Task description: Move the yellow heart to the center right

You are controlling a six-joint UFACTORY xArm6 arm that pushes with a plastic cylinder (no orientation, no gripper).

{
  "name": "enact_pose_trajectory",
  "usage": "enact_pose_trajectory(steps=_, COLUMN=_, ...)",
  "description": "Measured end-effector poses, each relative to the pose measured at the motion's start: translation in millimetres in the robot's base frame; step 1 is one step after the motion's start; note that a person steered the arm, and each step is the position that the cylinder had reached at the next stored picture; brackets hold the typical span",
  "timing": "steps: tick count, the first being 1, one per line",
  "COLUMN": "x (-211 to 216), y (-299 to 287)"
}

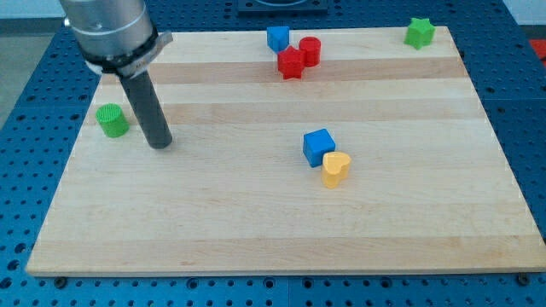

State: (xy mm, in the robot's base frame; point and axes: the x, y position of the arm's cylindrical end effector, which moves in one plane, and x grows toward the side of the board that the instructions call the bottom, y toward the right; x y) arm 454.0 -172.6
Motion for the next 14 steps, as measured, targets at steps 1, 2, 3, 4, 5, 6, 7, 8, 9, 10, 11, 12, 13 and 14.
enact_pose_trajectory(steps=1, x=6.4, y=1.6)
enact_pose_trajectory(steps=2, x=18.2, y=2.9)
enact_pose_trajectory(steps=3, x=23.7, y=3.6)
enact_pose_trajectory(steps=4, x=24.7, y=3.6)
enact_pose_trajectory(steps=5, x=50.6, y=10.7)
enact_pose_trajectory(steps=6, x=83.6, y=26.0)
enact_pose_trajectory(steps=7, x=93.0, y=38.7)
enact_pose_trajectory(steps=8, x=94.2, y=65.2)
enact_pose_trajectory(steps=9, x=94.0, y=97.3)
enact_pose_trajectory(steps=10, x=92.8, y=129.8)
enact_pose_trajectory(steps=11, x=85.1, y=159.5)
enact_pose_trajectory(steps=12, x=75.5, y=188.4)
enact_pose_trajectory(steps=13, x=62.8, y=210.0)
enact_pose_trajectory(steps=14, x=51.2, y=232.0)
